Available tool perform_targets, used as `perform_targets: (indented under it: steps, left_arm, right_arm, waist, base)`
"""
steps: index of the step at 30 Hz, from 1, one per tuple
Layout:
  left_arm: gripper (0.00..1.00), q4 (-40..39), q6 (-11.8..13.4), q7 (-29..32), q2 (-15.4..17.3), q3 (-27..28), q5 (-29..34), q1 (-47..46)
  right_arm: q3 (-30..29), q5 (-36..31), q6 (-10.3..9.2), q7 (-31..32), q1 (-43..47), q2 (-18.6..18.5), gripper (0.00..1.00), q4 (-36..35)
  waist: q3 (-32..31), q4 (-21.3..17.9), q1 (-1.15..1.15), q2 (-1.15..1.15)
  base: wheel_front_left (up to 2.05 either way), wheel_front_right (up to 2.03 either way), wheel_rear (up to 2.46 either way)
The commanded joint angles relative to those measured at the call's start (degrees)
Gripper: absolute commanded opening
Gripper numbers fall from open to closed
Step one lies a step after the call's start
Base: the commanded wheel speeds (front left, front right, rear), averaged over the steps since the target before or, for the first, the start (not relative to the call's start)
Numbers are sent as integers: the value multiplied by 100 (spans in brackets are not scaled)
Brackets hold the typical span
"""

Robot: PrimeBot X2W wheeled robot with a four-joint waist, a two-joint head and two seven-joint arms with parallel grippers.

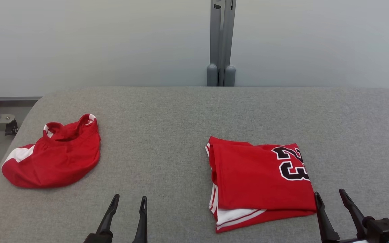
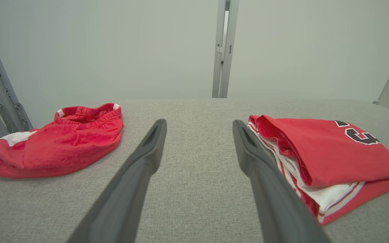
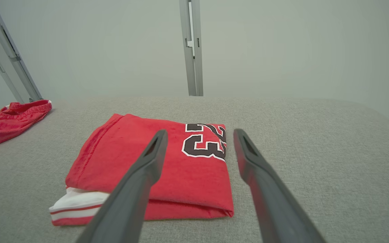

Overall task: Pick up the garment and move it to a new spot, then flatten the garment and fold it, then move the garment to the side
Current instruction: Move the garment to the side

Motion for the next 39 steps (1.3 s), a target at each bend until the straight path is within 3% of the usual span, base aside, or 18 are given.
perform_targets:
  steps: [1,29,35,39]
  left_arm:
    - [100,5,9,-17,3,-7,12,-53]
    - [100,-88,1,-17,5,-143,105,-285]
    - [100,-125,-41,-17,4,-243,160,-475]
    - [100,-180,-89,-17,4,-326,206,-664]
  right_arm:
    - [17,-20,-4,-25,-11,5,100,8]
    - [124,56,-4,-26,-132,-29,100,65]
    - [274,554,-4,-25,-500,-142,100,414]
    - [592,1199,-4,-21,-1092,-535,100,917]
  waist:
    - [11,-9,0,0]
    - [339,-148,0,0]
    - [615,-300,0,0]
    - [921,-364,0,0]
  base:
    - [0,0,0]
    - [0,0,0]
    - [0,0,0]
    - [0,0,0]
